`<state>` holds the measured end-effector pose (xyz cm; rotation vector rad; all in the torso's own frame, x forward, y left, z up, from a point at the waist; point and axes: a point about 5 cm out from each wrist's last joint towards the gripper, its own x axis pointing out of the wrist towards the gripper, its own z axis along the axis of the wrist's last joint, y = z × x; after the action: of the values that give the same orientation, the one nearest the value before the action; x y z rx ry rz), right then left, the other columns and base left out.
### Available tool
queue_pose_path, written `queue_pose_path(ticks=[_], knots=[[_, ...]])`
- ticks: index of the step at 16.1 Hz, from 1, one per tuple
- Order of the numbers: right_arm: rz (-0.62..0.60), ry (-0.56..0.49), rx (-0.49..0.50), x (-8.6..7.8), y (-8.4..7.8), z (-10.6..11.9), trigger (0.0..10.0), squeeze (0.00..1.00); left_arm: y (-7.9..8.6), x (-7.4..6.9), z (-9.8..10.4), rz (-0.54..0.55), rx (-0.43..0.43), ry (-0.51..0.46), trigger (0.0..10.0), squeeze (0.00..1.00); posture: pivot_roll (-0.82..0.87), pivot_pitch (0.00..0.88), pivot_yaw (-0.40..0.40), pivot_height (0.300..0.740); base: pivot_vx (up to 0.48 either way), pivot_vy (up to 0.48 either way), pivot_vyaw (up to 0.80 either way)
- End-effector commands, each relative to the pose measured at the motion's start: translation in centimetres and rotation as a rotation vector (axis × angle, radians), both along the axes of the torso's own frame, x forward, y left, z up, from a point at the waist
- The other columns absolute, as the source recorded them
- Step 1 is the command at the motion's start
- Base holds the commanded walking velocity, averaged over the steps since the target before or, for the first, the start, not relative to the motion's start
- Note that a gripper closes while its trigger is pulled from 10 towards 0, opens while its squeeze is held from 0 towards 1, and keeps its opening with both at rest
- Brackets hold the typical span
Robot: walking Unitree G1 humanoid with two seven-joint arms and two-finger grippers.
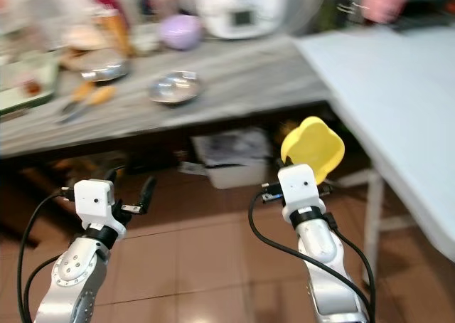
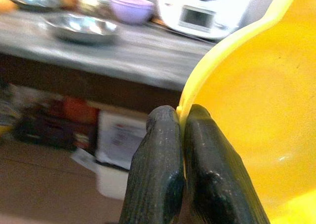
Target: Setting the table
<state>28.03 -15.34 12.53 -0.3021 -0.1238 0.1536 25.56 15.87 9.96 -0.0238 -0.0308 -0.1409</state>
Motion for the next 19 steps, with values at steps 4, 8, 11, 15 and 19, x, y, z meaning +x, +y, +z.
queue_pose_path(ticks=[4, 8, 11, 15, 19], knots=[[0.029, -0.01, 0.006, 0.0, 0.9, 0.2, 10.0, 0.0, 0.8, 0.0, -0.1, 0.025, 0.013, 0.011, 10.0, 0.0, -0.11, 0.113, 0.132, 0.74, 0.419, 0.0, 0.0], [0.038, -0.017, -0.004, 0.3, 1.1, 0.4, 10.0, 0.0, 0.8, 0.1, -0.1, 0.025, 0.014, 0.014, 10.0, 0.0, -0.11, 0.11, 0.129, 0.74, 0.414, 0.0, 0.23], [0.044, -0.04, -0.011, 0.5, 1.2, 0.9, 10.0, 0.0, 0.9, 0.1, 0.1, 0.032, 0.014, 0.003, 10.0, 0.0, -0.1, 0.106, 0.127, 0.74, 0.406, 0.0, 0.3], [0.064, -0.112, -0.023, 0.8, 1.7, 2.6, 10.0, 0.0, 0.8, 0.6, 2.0, 0.035, 0.009, -0.061, 10.0, 0.0, -0.1, 0.099, 0.129, 0.74, 0.4, 0.0, 0.0], [0.079, -0.161, -0.025, 1.1, 2.3, 4.0, 10.0, 0.0, 1.0, 1.1, 2.6, 0.036, 0.011, -0.072, 10.0, 0.0, -0.1, 0.1, 0.132, 0.74, 0.39, 0.0, 0.0]])
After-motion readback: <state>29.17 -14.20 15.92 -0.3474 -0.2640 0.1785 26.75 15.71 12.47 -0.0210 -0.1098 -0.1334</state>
